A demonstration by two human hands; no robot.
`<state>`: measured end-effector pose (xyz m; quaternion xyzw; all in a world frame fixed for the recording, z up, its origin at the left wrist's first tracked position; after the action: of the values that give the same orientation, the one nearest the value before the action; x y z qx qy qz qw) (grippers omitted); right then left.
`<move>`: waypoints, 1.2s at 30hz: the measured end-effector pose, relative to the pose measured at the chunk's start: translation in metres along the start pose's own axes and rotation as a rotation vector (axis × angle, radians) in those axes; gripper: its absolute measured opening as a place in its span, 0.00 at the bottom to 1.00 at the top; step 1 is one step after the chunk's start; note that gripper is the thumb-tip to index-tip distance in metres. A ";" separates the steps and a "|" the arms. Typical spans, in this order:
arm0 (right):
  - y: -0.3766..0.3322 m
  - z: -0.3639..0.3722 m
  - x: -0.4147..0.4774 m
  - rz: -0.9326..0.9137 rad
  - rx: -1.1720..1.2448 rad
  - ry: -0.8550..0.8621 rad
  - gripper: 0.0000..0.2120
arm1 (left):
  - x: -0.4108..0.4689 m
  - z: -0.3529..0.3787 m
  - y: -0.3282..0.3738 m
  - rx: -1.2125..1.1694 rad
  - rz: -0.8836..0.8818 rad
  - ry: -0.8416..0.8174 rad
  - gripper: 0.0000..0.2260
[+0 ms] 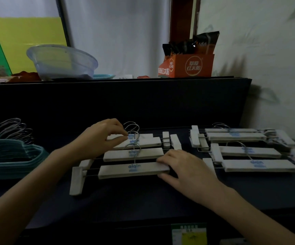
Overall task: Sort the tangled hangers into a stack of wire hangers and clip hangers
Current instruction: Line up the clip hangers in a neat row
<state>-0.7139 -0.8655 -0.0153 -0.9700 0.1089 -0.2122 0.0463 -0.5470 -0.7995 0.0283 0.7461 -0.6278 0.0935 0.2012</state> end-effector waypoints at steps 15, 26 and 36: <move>0.236 -0.084 -0.024 0.334 -0.103 -0.239 0.15 | 0.062 0.061 0.137 -0.005 0.175 -0.128 0.10; 0.261 -0.069 -0.027 0.299 -0.052 -0.324 0.16 | 0.095 0.117 0.234 -0.010 0.362 -0.244 0.15; 0.256 -0.151 -0.031 0.229 -0.038 0.090 0.15 | 0.092 0.143 0.257 0.060 0.378 -0.263 0.17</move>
<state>-0.8542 -1.1142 0.0743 -0.9414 0.2250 -0.2468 0.0468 -0.7957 -0.9752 -0.0179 0.6268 -0.7740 0.0499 0.0744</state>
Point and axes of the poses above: each hand's wrist, its own x-axis towards the middle knuckle, its own z-axis out of the palm, y = z × x, the point moved 8 cm from there along x, towards the middle knuckle
